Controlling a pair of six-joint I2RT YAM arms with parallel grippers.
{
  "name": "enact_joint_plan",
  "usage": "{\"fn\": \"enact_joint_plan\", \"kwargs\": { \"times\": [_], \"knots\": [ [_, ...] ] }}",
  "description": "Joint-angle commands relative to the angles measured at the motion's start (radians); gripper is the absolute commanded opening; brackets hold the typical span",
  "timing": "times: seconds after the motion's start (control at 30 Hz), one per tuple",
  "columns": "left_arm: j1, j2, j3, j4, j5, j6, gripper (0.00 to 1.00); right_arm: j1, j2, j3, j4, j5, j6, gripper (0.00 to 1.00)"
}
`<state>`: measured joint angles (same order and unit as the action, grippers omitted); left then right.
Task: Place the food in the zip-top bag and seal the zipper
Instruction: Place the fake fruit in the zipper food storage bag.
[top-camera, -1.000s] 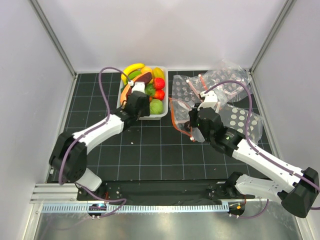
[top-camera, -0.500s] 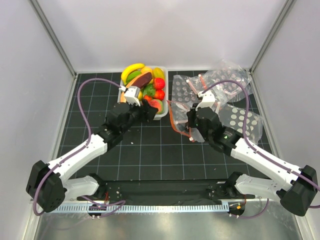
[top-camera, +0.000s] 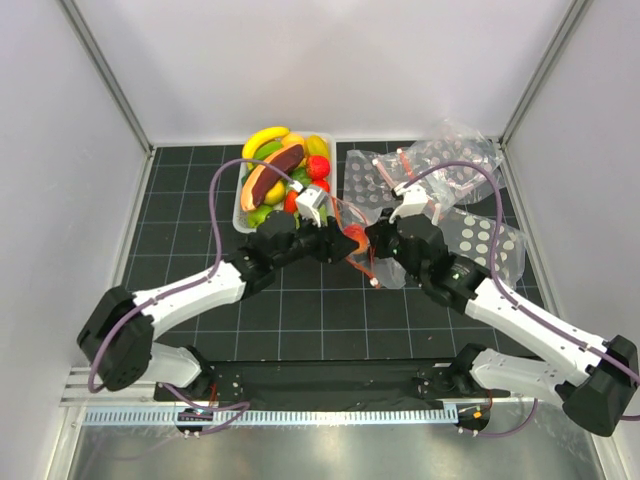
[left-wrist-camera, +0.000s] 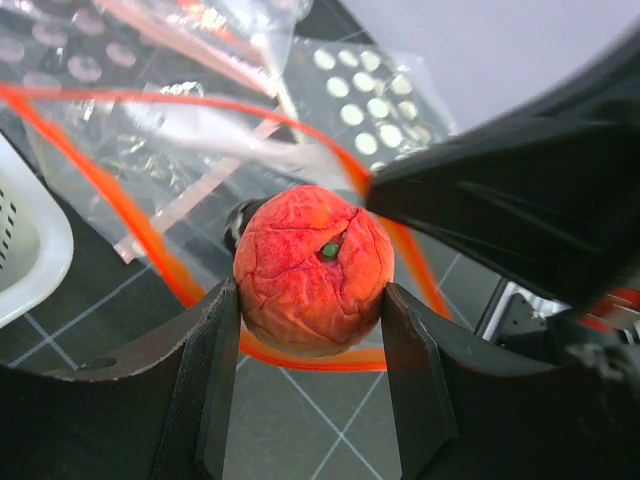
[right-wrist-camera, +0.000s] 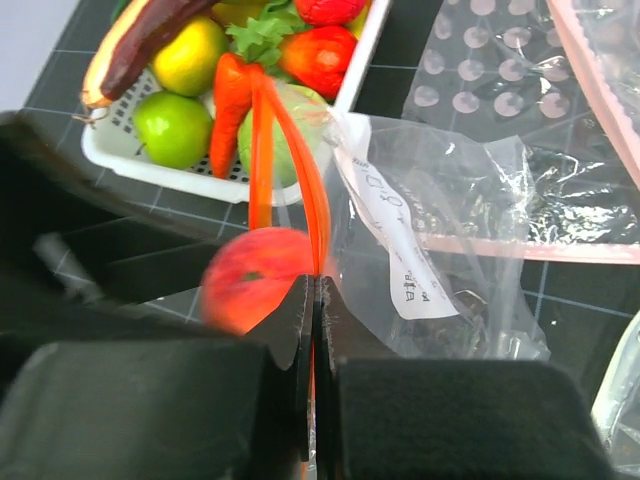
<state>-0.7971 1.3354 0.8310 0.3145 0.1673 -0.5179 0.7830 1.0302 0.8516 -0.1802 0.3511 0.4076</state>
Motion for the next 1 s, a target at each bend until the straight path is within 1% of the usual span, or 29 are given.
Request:
{"fn": "enact_joint_plan", "kwargs": {
  "times": [0.0,0.03,0.07,0.13,0.17,0.23,0.33,0.37,0.43,0.47,0.57,0.6,0.67,0.7,0.87,0.93,0.97],
  "knots": [
    [-0.004,0.076,0.091,-0.012,-0.011,0.007,0.41,0.009,-0.054,0.001,0.065,-0.041,0.017,0.01],
    [-0.004,0.093,0.106,-0.037,-0.052,0.009,0.43,0.009,-0.064,-0.006,0.067,-0.032,0.02,0.01],
    [-0.004,0.108,0.12,-0.082,-0.063,0.01,0.52,0.009,-0.084,-0.009,0.07,-0.026,0.02,0.01],
    [-0.01,0.137,0.157,-0.104,-0.057,0.021,0.7,0.009,-0.105,-0.025,0.073,0.003,0.02,0.01],
    [-0.016,0.134,0.164,-0.12,-0.06,0.036,0.89,0.009,-0.123,-0.028,0.071,0.018,0.02,0.01],
    [-0.037,0.101,0.166,-0.13,-0.066,0.056,1.0,0.009,-0.136,-0.036,0.065,0.084,0.025,0.01],
    [-0.045,0.044,0.145,-0.149,-0.097,0.073,1.0,0.01,-0.137,-0.033,0.03,0.182,0.056,0.01],
    [-0.047,0.0,0.14,-0.158,-0.119,0.081,1.0,0.009,-0.136,-0.032,0.024,0.221,0.059,0.01],
    [-0.045,-0.045,0.125,-0.186,-0.153,0.094,1.0,0.009,-0.133,-0.031,0.019,0.236,0.059,0.01],
    [-0.045,-0.083,0.108,-0.192,-0.228,0.104,1.0,0.009,-0.131,-0.029,0.018,0.244,0.059,0.01],
    [-0.045,-0.142,0.085,-0.221,-0.355,0.113,1.0,0.009,-0.127,-0.029,0.013,0.256,0.06,0.01],
    [-0.044,-0.148,0.08,-0.232,-0.45,0.117,1.0,0.009,-0.127,-0.029,0.013,0.259,0.06,0.01],
    [-0.045,-0.145,0.083,-0.265,-0.54,0.117,1.0,0.009,-0.127,-0.029,0.015,0.259,0.059,0.01],
    [-0.044,-0.128,0.088,-0.276,-0.614,0.127,0.99,0.009,-0.125,-0.029,0.013,0.256,0.057,0.01],
    [-0.036,-0.029,0.152,-0.31,-0.752,0.173,1.0,0.009,-0.122,-0.031,0.018,0.259,0.05,0.01],
    [-0.024,0.028,0.166,-0.311,-0.813,0.165,1.0,0.009,-0.121,-0.039,0.027,0.272,0.045,0.01],
    [-0.01,0.048,0.193,-0.311,-0.809,0.135,1.0,0.009,-0.114,-0.042,0.039,0.279,0.04,0.01]
  ]
}}
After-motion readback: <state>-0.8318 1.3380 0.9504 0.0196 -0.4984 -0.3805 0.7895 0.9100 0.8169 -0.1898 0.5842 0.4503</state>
